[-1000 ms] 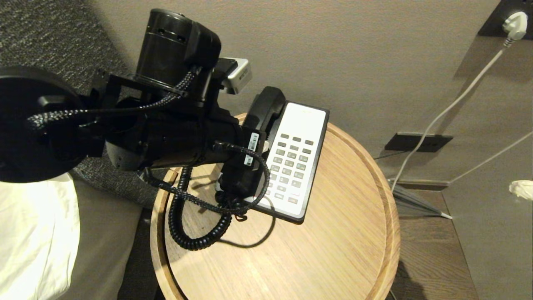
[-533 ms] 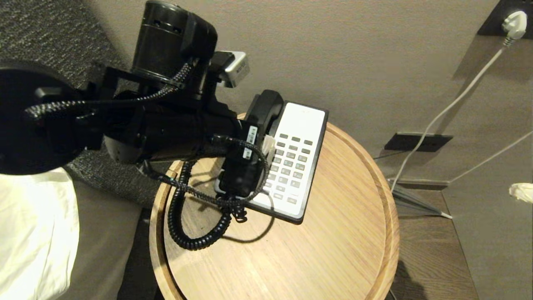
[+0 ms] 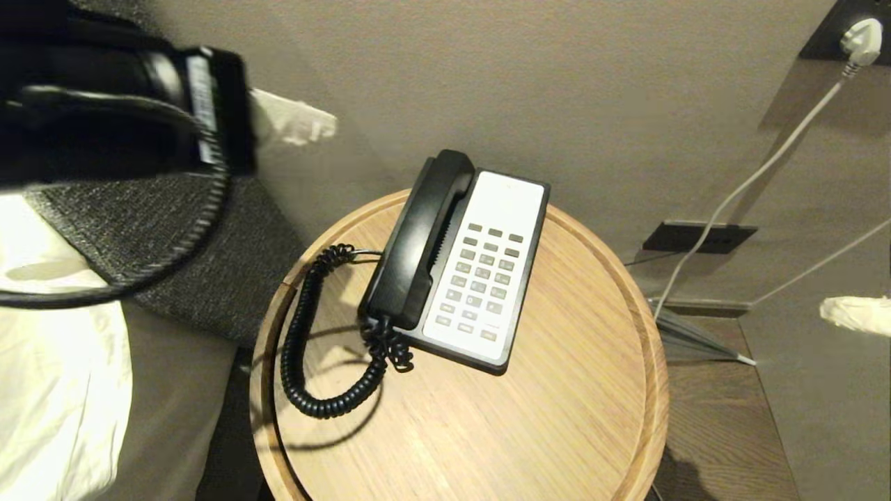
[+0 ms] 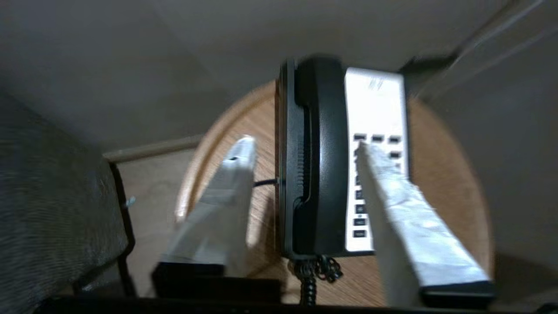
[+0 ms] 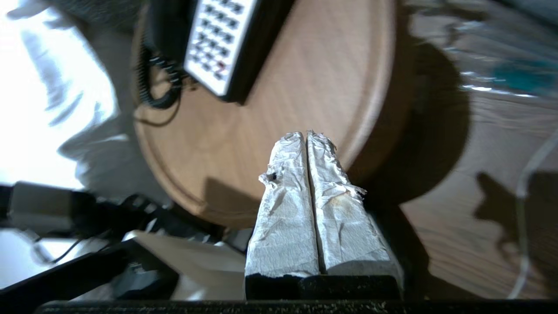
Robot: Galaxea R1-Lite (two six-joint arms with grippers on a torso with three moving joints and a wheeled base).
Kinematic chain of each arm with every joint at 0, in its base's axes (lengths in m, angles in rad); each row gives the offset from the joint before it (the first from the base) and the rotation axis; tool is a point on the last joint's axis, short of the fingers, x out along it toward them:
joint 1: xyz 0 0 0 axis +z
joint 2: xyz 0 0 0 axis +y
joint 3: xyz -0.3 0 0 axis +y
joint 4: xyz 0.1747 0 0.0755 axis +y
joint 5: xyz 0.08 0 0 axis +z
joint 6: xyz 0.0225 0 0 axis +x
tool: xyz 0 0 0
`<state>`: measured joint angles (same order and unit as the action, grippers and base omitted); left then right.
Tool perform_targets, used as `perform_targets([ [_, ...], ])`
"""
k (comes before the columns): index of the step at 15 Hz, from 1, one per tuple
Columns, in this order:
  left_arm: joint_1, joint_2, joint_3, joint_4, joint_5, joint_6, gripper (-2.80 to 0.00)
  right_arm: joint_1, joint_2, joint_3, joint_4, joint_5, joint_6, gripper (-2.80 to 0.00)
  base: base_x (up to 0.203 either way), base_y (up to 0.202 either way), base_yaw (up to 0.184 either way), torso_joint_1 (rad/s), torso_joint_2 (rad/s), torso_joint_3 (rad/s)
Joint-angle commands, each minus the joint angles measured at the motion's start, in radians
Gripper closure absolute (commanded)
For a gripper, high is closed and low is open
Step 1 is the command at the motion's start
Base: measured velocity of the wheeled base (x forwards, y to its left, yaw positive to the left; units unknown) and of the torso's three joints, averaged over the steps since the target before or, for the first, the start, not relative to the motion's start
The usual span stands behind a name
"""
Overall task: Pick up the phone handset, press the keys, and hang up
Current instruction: End the call using the dial pad
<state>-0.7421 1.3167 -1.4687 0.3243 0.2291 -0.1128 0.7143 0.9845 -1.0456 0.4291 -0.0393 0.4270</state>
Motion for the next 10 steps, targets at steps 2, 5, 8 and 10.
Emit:
perform_targets([
  [2,0.0,-0.284,0.035,0.008,0.006,-0.014,0.0,0.056,0.174,-0.119,0.003,0.058,0.009,0.0,0.0,0.0,0.0,0.0,0.0,0.0],
  [5,0.001,-0.443,0.064,0.03,0.008,-0.016,0.0,0.117,0.349,-0.257,0.003,0.072,0.012,0.0,0.0,0.0,0.0,0.0,0.0,0.0],
  [8,0.002,-0.547,0.092,0.069,0.007,-0.018,0.0,0.217,0.5,-0.325,0.003,0.059,0.01,0.0,0.0,0.0,0.0,0.0,0.0,0.0],
  [10,0.013,-0.579,0.105,0.069,0.006,-0.018,0.0,0.264,0.555,-0.333,0.005,0.054,0.01,0.0,0.0,0.0,0.0,0.0,0.0,0.0],
])
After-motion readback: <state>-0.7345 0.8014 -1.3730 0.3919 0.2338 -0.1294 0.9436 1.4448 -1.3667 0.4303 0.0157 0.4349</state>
